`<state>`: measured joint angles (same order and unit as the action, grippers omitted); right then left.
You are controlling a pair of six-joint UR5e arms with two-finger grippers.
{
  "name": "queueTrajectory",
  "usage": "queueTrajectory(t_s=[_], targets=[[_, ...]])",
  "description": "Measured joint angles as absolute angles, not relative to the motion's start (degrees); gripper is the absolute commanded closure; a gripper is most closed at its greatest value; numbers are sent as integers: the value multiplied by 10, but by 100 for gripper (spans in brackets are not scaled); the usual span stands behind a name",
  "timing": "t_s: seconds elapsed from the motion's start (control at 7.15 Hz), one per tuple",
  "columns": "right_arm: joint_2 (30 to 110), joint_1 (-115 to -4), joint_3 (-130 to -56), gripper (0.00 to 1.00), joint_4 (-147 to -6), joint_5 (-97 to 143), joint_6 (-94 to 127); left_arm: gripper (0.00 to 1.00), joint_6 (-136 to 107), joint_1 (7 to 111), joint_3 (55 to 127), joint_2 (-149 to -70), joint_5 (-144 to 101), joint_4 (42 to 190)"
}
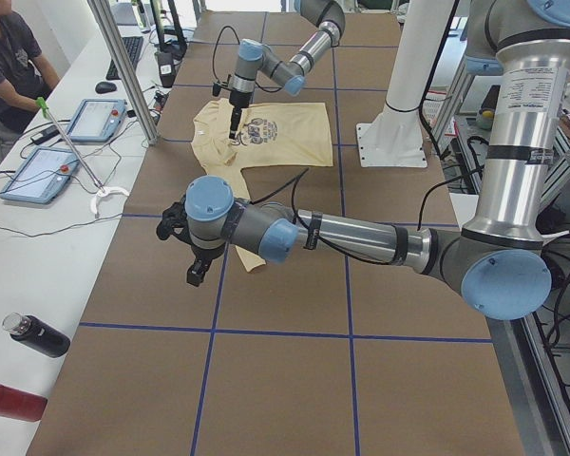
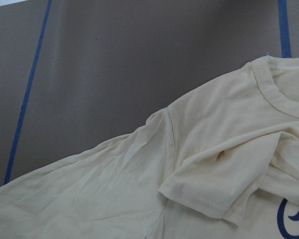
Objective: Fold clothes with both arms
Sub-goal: 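Carry the grasped sleeve across the shirt toward the collar with the right gripper, then release the sleeve near the collar and lift the right gripper away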
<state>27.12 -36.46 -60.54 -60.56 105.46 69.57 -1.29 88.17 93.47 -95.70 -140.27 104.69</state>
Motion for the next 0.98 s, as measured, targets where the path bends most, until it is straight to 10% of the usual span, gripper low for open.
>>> queueTrajectory(t_s=[0.98], targets=[[460,-456,-912,0,-884,1157,586,0,-435,690,1021,-942,-1293,1159]])
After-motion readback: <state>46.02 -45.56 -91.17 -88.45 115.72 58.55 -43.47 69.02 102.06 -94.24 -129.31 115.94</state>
